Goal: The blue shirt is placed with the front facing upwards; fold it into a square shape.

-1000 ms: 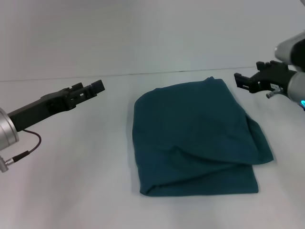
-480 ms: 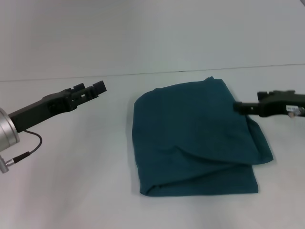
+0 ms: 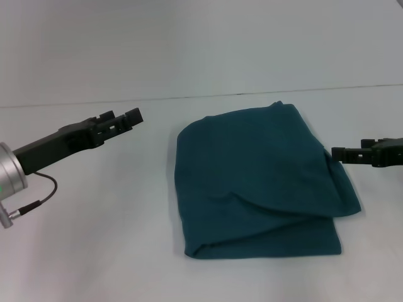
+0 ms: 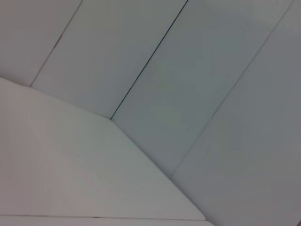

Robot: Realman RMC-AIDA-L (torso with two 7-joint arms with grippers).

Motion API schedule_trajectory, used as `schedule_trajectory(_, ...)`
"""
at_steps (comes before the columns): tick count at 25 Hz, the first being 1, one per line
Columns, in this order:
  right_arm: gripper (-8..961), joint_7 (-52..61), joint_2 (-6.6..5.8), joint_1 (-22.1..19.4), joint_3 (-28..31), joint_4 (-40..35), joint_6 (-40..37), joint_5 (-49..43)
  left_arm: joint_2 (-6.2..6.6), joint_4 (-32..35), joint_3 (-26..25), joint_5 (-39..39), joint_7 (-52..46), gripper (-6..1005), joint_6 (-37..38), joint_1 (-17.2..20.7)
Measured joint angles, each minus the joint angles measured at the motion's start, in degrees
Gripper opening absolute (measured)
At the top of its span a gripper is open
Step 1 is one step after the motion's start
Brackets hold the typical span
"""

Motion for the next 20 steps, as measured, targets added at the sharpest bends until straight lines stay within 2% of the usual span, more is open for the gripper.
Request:
schedule_trajectory(4,920,-0.35,-0.06,1.8,0.58,3.94,2.69,0.0,-0.08,-0.13,1.43,0.06,0.0,924,0.24,-0.38)
schedule_trajectory(11,917,-1.05,-2.08,7.68,2.08,14.0,6.09,-0.04,-0.15,-1.22,5.1,1.96,-0.01,924,2.53,-0.54)
schedule_trajectory(15,916,-1.01,-2.92,9.43,2.44,16.34,6.88,-0.2,-0.19,-1.4,5.52,5.1,0.42,924,5.93,-0.54)
schedule_trajectory(20,914,-0.32,-3.26,10.04,2.47,16.96,8.48,-0.23,-0.45,-1.63,10.3,7.48,0.82,924,7.64,-0.79)
